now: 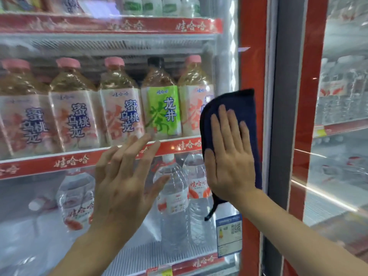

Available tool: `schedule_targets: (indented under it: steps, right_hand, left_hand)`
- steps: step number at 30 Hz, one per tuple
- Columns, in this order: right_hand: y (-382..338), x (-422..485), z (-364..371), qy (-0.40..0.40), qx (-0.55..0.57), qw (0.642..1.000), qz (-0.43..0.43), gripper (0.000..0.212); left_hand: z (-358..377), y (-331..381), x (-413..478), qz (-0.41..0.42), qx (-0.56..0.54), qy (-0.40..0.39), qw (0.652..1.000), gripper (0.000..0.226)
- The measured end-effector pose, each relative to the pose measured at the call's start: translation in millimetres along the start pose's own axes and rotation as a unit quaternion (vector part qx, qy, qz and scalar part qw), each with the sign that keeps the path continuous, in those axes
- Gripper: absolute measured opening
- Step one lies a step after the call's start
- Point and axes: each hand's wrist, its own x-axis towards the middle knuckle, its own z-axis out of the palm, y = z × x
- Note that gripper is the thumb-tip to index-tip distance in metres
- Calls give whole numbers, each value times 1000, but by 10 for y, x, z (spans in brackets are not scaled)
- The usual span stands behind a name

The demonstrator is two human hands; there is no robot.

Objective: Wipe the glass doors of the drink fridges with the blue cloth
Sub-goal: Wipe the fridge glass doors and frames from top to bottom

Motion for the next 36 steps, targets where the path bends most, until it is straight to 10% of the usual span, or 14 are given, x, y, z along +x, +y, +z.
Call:
schedule_targets:
  steps: [6,14,23,32,36]
  right_hand:
    - [345,23,-235,-135,-41,958,-250,60]
    - [-246,549,72,0,-18,998,-54,60]
    - [-429,-143,-15,-132,4,960,-247,55]
    - [-822,699,197,-7,-1,998,-67,64]
    - [-1133,-63,292,-74,1,984,-163,68]
  left_hand:
    - [-197,-183,-150,1,0,15,1000,57]
    - [-356,-619,-253,-4,67,-47,997,68]
    - [-512,-679,-245,-7,28,-10,1000,62]
    - [-515,-937,-437,-54,60,5,997,53]
    - [-521,-970,-417,-42,47,13,998,48]
